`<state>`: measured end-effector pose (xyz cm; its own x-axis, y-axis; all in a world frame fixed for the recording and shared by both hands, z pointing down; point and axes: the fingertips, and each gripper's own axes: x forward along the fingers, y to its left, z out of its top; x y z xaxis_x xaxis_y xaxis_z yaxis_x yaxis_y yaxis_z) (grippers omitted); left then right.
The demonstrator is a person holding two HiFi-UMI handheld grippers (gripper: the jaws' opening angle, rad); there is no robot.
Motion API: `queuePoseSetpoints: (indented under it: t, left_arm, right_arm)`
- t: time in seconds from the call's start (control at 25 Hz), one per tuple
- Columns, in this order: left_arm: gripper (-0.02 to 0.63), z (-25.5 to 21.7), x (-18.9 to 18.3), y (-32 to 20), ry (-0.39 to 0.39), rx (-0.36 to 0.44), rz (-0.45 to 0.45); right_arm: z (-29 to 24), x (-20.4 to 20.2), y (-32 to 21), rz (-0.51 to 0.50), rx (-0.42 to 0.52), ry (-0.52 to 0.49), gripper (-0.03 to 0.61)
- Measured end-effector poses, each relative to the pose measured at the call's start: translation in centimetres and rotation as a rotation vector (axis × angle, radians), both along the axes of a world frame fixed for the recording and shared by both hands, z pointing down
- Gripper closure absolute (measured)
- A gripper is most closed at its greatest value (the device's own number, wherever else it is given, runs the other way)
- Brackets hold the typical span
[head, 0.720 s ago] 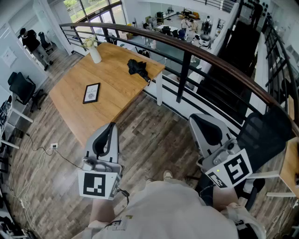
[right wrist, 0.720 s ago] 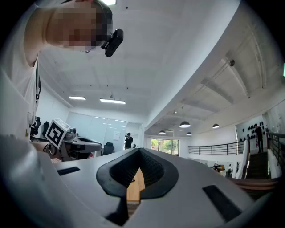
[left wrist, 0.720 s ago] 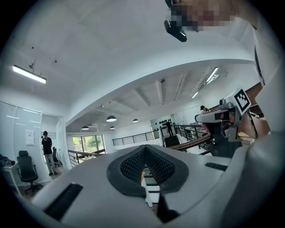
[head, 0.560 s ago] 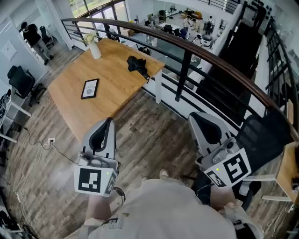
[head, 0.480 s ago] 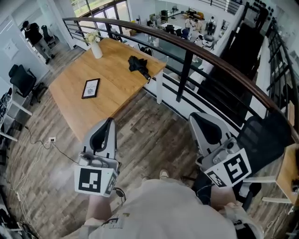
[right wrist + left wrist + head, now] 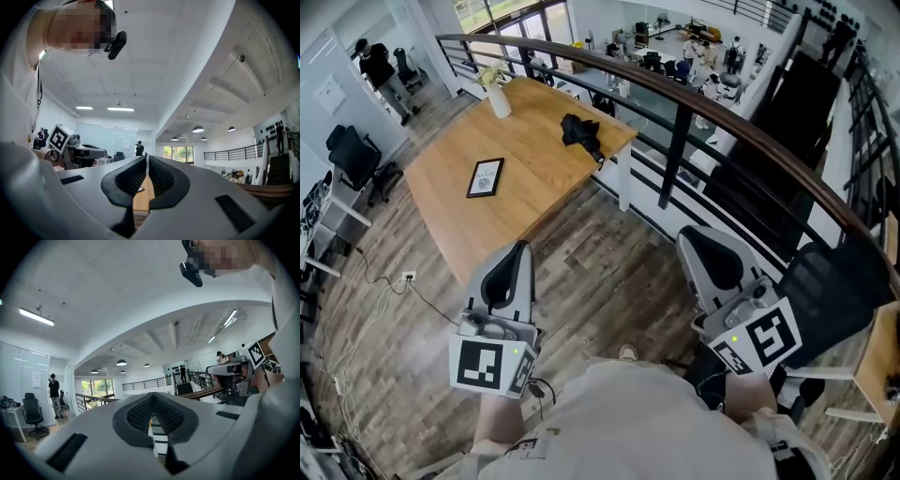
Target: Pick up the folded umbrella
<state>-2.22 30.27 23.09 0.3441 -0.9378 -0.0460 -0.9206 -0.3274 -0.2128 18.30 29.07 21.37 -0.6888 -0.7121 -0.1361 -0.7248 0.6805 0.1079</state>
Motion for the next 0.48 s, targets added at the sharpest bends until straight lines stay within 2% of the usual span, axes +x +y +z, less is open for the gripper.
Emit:
queuePoseSetpoints:
  t: [0.04, 0.08, 0.12, 0.16, 0.48]
  left_arm:
    - [0.597, 0.0, 0.3, 0.0, -0.002, -0.002, 0.0]
    - [0.597, 0.0, 0.5, 0.1, -0.004, -0.003, -0.001]
    - [0.597, 0.0, 0.8, 0.1, -0.007, -0.002, -0.002]
    - [0.597, -0.1, 0.9, 0.0, -0.009, -0.002, -0.003]
    - [0.597, 1.5, 2.2, -0.5, -0.019, -0.046, -0.004]
  right_arm:
    - [-0.2, 0.4, 0.0, 0.006, 0.005, -0.015, 0.543]
    - [-0.5, 0.8, -0.1, 0.011, 0.014, -0.036, 0.464]
    - [-0.8, 1.2, -0.2, 0.015, 0.022, -0.055, 0.285]
    - [-1.0, 1.5, -0.4, 0.019, 0.028, -0.067, 0.239]
    - [-0.4, 1.9, -1.4, 0.008, 0.023, -0.053, 0.239]
